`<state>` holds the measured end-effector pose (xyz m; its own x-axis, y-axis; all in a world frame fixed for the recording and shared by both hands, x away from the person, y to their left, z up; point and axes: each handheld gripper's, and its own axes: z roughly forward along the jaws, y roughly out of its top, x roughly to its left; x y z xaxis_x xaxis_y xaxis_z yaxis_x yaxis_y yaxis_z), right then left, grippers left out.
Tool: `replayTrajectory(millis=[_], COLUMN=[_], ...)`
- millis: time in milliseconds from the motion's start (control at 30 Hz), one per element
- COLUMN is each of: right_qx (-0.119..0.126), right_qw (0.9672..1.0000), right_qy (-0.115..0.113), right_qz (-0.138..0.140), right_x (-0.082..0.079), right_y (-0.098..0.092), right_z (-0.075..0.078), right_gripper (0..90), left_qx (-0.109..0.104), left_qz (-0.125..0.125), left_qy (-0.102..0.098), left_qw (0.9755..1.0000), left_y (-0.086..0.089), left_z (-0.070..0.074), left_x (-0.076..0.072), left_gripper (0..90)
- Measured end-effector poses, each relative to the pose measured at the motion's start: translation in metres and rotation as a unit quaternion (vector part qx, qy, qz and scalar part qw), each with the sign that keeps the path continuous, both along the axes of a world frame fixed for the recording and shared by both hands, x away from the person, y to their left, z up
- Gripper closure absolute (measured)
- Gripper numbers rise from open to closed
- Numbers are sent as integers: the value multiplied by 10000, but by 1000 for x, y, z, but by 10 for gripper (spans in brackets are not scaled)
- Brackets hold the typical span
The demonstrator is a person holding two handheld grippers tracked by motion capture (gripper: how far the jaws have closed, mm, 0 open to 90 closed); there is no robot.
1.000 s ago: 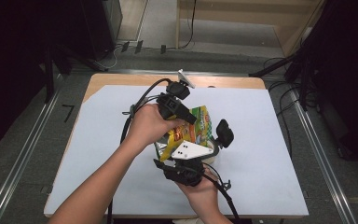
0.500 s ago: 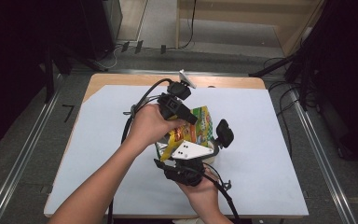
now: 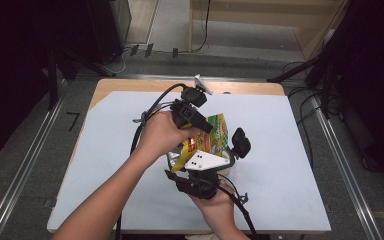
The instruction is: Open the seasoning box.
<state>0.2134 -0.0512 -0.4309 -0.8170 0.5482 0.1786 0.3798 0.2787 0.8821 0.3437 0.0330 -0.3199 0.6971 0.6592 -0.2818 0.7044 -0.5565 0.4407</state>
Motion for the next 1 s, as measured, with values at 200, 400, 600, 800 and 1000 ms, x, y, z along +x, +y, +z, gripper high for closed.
replayTrajectory(millis=[200, 400, 600, 800, 1000], right_qx=[1, -7, -19, -3, -12], right_qw=[10000, 10000, 10000, 10000, 10000], right_qy=[37, 27, -15, 11, -52], right_qz=[22, -11, -34, -50, -57], right_x=[0, 0, -1, -1, -2], right_y=[0, -1, -1, -1, -1], right_z=[0, 1, 1, 0, 1], right_gripper=[678, 678, 678, 678, 678], left_qx=[32, 9, 15, 22, -6], left_qz=[-17, -20, -35, -69, -44], left_qy=[-23, -29, -3, -22, -46], left_qw=[10000, 10000, 10000, 10000, 10000], left_y=[0, -2, -3, -4, -3], left_z=[0, 0, 0, 1, 1], left_x=[0, 0, 0, -1, -2], left_gripper=[808, 808, 808, 809, 808])
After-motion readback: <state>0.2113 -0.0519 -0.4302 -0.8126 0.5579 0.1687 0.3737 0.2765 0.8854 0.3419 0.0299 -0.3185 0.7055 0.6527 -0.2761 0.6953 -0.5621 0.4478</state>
